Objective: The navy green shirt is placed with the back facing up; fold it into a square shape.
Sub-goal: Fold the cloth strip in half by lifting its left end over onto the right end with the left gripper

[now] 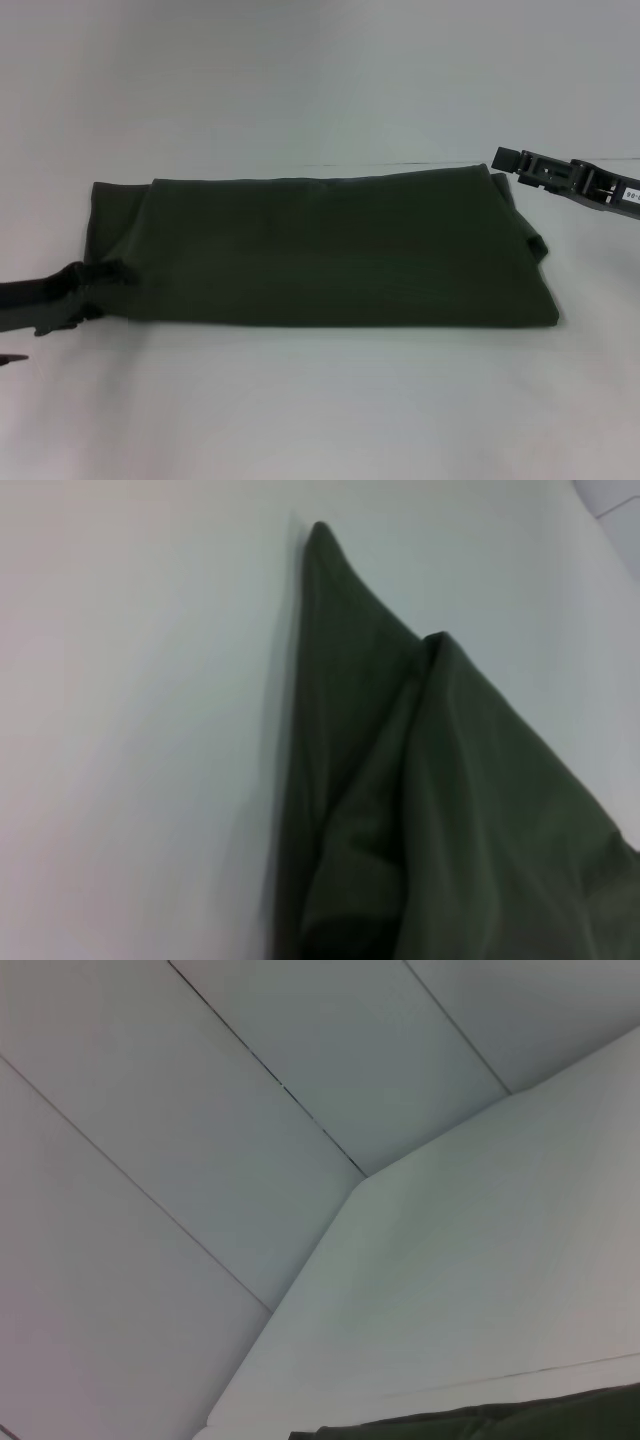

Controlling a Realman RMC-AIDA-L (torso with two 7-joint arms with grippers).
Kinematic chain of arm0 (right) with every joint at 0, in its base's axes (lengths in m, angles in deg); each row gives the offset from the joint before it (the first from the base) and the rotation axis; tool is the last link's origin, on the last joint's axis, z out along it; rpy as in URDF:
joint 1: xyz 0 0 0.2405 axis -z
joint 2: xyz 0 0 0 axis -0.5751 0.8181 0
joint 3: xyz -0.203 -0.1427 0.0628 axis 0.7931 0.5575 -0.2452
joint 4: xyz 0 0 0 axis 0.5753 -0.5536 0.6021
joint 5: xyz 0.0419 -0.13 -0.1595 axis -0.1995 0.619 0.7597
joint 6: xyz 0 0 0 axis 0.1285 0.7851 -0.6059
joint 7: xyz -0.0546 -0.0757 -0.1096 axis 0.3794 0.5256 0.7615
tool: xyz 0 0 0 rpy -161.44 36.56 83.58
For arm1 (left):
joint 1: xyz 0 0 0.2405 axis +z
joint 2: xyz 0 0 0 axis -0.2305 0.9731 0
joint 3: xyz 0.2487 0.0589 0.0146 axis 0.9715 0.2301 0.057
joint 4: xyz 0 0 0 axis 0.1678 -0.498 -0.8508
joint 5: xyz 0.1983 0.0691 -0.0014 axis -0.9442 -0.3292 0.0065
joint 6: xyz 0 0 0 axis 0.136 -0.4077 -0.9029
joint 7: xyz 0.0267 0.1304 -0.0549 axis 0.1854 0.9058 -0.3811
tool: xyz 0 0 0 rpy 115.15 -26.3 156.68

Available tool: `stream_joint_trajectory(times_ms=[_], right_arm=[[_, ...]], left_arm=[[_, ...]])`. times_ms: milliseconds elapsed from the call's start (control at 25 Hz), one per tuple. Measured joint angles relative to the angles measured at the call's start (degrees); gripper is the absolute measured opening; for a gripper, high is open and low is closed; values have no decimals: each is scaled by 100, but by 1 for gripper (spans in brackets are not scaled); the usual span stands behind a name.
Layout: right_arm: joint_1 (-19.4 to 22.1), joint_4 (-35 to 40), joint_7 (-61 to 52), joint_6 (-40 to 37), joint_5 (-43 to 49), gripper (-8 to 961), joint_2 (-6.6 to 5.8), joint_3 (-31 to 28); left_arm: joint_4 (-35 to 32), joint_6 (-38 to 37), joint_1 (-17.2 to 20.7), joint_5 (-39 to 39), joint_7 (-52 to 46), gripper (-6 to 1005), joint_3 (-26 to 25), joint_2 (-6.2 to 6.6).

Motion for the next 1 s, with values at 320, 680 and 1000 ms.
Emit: stream_joint_trajectory(times_ms=[320,680,1000], right_arm=[[22,0,0,0,0,915,-6,1],[21,0,0,59,1,915,-9,1],[-23,0,0,80,1,915,-17,8]], left_arm=[[-111,-56,-110,28,75,830,-8,-13],[-70,-219,114,9,64,827,-15,-32],[87,-133,136,8,75,827,-9,-52]])
